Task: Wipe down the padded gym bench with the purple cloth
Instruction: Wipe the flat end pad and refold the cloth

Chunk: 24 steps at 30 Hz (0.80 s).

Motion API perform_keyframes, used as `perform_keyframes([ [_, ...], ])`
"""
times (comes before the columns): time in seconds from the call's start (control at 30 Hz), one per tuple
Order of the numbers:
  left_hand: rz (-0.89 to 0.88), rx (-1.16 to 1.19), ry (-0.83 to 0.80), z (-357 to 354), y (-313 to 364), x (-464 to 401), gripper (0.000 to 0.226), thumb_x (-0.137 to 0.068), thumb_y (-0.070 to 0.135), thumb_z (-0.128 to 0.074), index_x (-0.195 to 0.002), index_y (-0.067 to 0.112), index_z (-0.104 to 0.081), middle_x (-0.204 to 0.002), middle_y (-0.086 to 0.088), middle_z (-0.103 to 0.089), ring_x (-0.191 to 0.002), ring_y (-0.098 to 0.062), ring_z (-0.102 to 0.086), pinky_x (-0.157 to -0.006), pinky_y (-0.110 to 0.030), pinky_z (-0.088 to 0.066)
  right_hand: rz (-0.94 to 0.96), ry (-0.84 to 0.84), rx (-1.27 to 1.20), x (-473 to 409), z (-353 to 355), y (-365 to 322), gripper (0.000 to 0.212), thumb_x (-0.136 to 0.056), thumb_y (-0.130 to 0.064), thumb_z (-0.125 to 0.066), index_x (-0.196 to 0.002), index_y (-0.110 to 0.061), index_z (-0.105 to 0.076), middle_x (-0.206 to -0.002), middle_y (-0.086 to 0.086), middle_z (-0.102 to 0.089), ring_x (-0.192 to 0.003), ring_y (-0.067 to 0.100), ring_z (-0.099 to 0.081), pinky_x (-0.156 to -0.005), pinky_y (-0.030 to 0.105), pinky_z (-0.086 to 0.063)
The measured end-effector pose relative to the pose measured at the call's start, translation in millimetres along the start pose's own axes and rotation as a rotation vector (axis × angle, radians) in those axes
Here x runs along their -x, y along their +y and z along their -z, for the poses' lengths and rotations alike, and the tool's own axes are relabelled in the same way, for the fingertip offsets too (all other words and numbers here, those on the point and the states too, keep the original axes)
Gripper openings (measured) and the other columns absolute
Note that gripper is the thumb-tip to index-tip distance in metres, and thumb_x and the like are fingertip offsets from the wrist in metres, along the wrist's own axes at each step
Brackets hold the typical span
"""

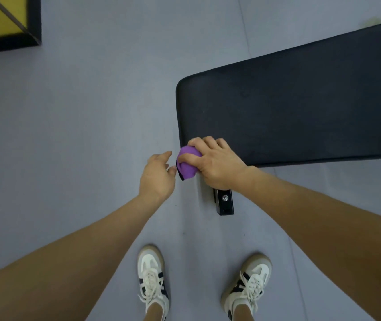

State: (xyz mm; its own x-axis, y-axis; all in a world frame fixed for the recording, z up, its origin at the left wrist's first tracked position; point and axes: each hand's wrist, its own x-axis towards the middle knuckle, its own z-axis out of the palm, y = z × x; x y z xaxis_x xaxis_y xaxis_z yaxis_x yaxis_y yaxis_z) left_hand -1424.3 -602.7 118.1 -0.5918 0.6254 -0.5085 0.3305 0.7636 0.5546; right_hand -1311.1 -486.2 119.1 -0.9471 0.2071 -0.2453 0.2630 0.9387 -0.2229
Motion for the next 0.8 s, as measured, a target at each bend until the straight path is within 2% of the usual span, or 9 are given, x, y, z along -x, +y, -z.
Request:
perform_keyframes([
  [0.13, -0.045, -0.023, 0.027, -13, 21, 12, 0.044, -0.095, 0.012, -0.050, -0.138, 0.012, -0.044, -0.137, -0.007, -0.044, -0.117, -0.020, -0.052, -0.099, -0.027, -0.039, 0.023, -0.035, 0.062, 34, 2, 15, 0.052, -0.087, -0.018, -0.052, -0.134, -0.034, -0.038, -0.142, 0.005, -0.030, -0.122, 0.028, -0.034, -0.097, 0.039, -0.030],
  [0.23, -0.077, -0.062, 0.045, -23, 39, 19, 0.044, -0.093, 0.010, -0.051, -0.137, 0.011, -0.045, -0.137, -0.006, -0.042, -0.115, -0.019, -0.053, -0.094, -0.019, -0.036, 0.015, -0.052, 0.099, 59, 7, 30, 0.054, -0.080, -0.018, -0.063, -0.129, -0.033, -0.046, -0.138, 0.007, -0.040, -0.118, 0.030, -0.043, -0.093, 0.040, -0.036],
  [0.33, -0.114, -0.128, 0.044, -31, 53, 24, 0.044, -0.093, 0.010, -0.051, -0.136, 0.012, -0.046, -0.137, -0.005, -0.041, -0.114, -0.022, -0.053, -0.095, -0.025, -0.039, -0.043, -0.056, 0.126, 80, 12, 47, 0.055, -0.073, -0.014, -0.068, -0.122, -0.033, -0.053, -0.132, 0.007, -0.047, -0.110, 0.030, -0.049, -0.087, 0.039, -0.040],
  [0.47, -0.173, -0.190, -0.016, -44, 82, 34, 0.046, -0.092, 0.010, -0.051, -0.138, 0.012, -0.044, -0.137, -0.005, -0.040, -0.116, -0.023, -0.052, -0.097, -0.028, -0.041, -0.128, -0.045, 0.163, 109, 20, 66, 0.052, -0.080, -0.013, -0.060, -0.126, -0.033, -0.048, -0.137, 0.006, -0.041, -0.115, 0.030, -0.044, -0.092, 0.038, -0.036],
  [0.57, -0.228, -0.261, -0.050, -51, 108, 45, 0.047, -0.093, 0.012, -0.050, -0.139, 0.014, -0.041, -0.137, -0.002, -0.038, -0.118, -0.021, -0.050, -0.095, -0.028, -0.040, -0.253, -0.026, 0.171, 133, 28, 76, 0.048, -0.079, -0.012, -0.059, -0.122, -0.032, -0.050, -0.134, 0.006, -0.042, -0.109, 0.029, -0.046, -0.088, 0.038, -0.037],
  [0.63, -0.270, -0.290, -0.070, -56, 125, 51, 0.047, -0.094, 0.014, -0.050, -0.140, 0.015, -0.040, -0.138, -0.001, -0.038, -0.118, -0.021, -0.050, -0.095, -0.028, -0.041, -0.348, -0.039, 0.154, 153, 32, 82, 0.050, -0.081, -0.012, -0.056, -0.126, -0.030, -0.044, -0.137, 0.006, -0.035, -0.112, 0.028, -0.042, -0.090, 0.038, -0.034],
  [0.7, -0.307, -0.323, -0.100, -62, 142, 58, 0.048, -0.094, 0.014, -0.050, -0.141, 0.015, -0.039, -0.138, -0.001, -0.037, -0.118, -0.021, -0.049, -0.095, -0.030, -0.042, -0.465, -0.058, 0.099, 177, 35, 88, 0.054, -0.083, -0.012, -0.051, -0.132, -0.029, -0.035, -0.140, 0.006, -0.027, -0.116, 0.028, -0.035, -0.092, 0.038, -0.031],
  [0.8, -0.359, -0.384, -0.141, -74, 175, 68, 0.048, -0.095, 0.015, -0.050, -0.141, 0.016, -0.038, -0.139, 0.000, -0.035, -0.117, -0.022, -0.049, -0.092, -0.031, -0.042, -0.698, -0.042, -0.046, 218, 42, 102, 0.057, -0.083, -0.012, -0.053, -0.133, -0.031, -0.032, -0.136, 0.005, -0.027, -0.115, 0.028, -0.034, -0.092, 0.040, -0.033],
])
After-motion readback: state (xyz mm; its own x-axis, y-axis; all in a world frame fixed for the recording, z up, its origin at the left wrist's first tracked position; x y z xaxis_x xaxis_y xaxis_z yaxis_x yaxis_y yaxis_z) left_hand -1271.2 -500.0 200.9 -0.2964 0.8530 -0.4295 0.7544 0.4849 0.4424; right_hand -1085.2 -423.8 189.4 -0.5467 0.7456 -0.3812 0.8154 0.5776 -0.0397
